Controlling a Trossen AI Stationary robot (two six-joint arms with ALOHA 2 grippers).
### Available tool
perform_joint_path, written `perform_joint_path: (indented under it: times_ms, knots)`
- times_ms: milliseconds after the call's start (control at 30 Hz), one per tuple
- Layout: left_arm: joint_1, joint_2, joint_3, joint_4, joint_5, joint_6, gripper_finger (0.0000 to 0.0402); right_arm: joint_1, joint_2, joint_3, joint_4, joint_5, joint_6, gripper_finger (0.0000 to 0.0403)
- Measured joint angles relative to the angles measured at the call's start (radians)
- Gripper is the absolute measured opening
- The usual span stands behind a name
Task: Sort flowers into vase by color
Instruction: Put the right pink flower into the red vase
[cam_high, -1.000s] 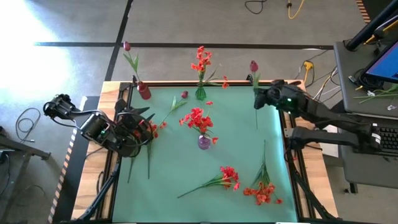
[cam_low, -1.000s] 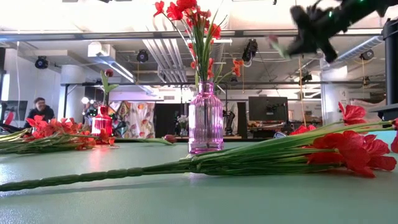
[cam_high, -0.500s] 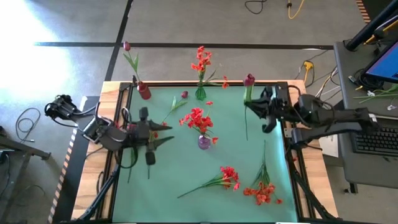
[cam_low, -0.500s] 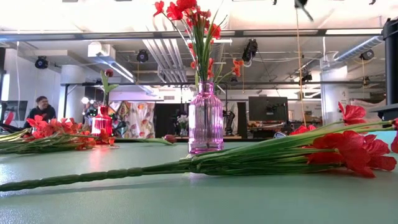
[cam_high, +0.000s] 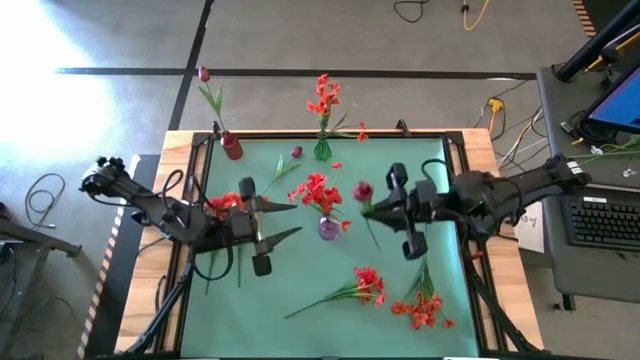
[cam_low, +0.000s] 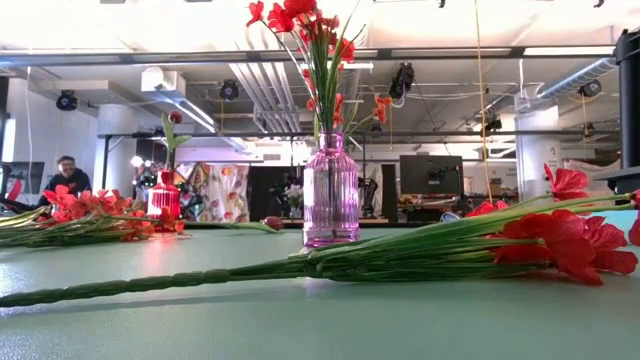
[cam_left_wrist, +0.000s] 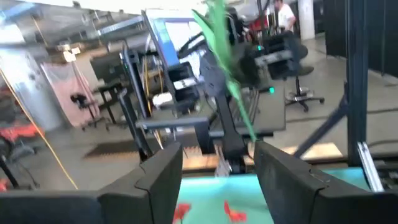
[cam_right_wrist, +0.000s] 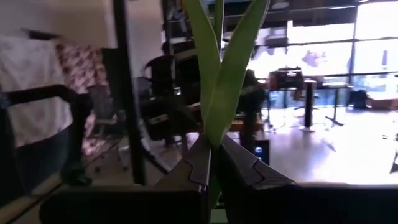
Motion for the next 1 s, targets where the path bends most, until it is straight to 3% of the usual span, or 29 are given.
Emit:
perform_joint_path:
  times_ms: [200, 433, 800, 1000]
  knots:
    - [0.002, 0.032, 0.0, 0.088, 0.007, 0.041, 0.0191, 0.041, 0.138, 0.152, -0.06, 0.002, -0.009, 0.0013]
    - [0.002, 0.076, 0.0, 0.172, 0.108, 0.04, 0.0191, 0.04, 0.267, 0.263, -0.071, 0.001, -0.019, 0.0013]
    - [0.008, 0.099, 0.0, 0.28, 0.119, 0.059, 0.0191, 0.047, 0.386, 0.383, -0.125, -0.008, -0.056, 0.0013]
    - [0.008, 0.099, 0.0, 0.255, 0.189, 0.051, 0.0174, 0.046, 0.4, 0.408, -0.126, 0.0, -0.06, 0.0013]
